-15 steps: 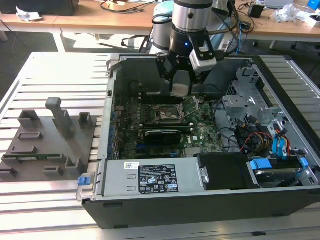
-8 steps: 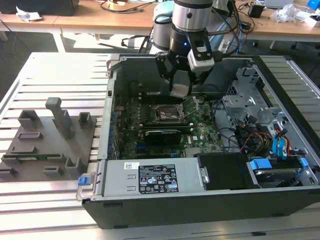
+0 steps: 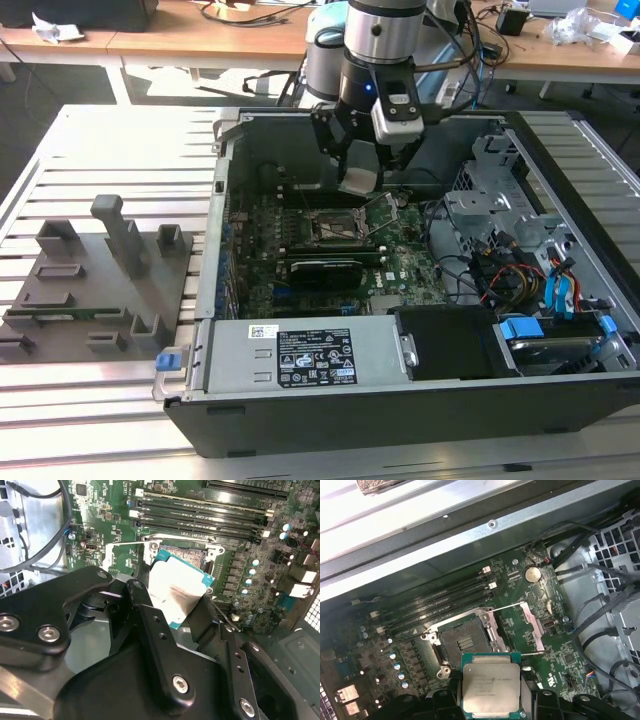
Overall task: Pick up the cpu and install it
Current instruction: 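Place the cpu into insertion slot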
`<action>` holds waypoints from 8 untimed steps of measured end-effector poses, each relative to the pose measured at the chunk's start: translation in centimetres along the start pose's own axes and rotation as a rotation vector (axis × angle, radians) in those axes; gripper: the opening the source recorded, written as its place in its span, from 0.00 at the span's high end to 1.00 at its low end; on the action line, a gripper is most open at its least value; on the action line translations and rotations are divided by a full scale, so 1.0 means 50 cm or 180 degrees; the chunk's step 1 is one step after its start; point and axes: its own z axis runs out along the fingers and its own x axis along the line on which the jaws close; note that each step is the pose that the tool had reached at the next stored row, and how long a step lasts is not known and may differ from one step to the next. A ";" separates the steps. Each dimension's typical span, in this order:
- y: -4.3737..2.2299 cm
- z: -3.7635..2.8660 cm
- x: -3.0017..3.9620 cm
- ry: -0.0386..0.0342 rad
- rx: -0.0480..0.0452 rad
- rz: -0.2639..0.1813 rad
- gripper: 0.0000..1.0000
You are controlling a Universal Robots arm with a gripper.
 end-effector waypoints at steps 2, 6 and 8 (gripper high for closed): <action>0.000 0.000 0.000 0.0002 0.0003 0.0061 0.45; 0.000 0.000 0.000 0.0008 0.0014 0.0281 0.45; 0.000 0.000 0.000 0.0011 0.0017 0.0372 0.45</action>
